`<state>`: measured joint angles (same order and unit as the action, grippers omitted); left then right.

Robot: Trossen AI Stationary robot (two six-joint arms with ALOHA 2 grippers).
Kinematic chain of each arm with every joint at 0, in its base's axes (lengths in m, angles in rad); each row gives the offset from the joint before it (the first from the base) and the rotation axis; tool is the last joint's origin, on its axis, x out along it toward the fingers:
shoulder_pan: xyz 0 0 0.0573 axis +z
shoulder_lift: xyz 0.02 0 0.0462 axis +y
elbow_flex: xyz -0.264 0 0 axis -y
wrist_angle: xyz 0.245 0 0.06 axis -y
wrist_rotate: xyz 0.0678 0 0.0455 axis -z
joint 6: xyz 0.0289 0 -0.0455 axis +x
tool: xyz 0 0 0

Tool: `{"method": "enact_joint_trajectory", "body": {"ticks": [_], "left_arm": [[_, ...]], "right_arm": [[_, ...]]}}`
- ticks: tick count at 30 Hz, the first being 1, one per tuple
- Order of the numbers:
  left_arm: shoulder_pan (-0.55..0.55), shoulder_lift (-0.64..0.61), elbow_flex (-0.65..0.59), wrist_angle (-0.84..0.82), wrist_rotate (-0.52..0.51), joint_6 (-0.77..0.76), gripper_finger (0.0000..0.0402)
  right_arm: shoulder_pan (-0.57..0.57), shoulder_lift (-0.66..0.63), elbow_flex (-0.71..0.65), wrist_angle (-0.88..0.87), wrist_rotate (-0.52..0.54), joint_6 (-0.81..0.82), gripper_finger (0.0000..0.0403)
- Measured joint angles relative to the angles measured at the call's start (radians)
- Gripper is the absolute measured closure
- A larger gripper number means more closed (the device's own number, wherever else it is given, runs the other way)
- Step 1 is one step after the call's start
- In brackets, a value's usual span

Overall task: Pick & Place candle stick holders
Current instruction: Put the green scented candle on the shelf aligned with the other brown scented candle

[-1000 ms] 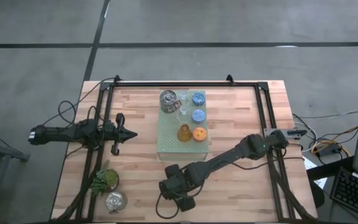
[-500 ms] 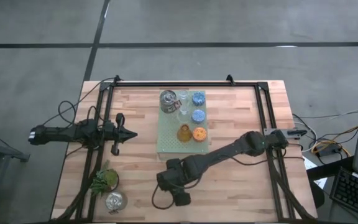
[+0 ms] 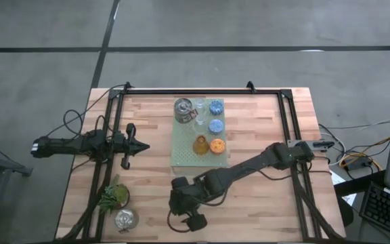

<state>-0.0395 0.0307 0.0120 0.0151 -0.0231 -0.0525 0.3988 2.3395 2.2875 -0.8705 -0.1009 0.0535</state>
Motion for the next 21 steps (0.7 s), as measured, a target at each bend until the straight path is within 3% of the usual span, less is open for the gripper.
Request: {"method": "enact_joint_trajectory", "body": {"ticks": [7, 11, 15, 21], "left_arm": [[0.0, 0.001, 0.0, 0.0, 0.0, 0.0, 0.0394], [0.0, 0.003, 0.0, 0.0, 0.0, 0.0, 0.0394], [0.0, 0.005, 0.0, 0.0, 0.0, 0.0, 0.0394], [0.0, 0.005, 0.0, 0.0, 0.0, 0.0, 0.0394]], "right_arm": [[0.016, -0.095, -0.026, 0.027, 0.13, -0.041, 0.0012], [0.033, -0.169, -0.111, 0.092, 0.185, -0.051, 0.0012], [0.049, -0.291, -0.281, 0.246, 0.193, -0.051, 0.0012], [0.057, -0.556, -0.648, 0.481, 0.232, -0.052, 0.0012]]}}
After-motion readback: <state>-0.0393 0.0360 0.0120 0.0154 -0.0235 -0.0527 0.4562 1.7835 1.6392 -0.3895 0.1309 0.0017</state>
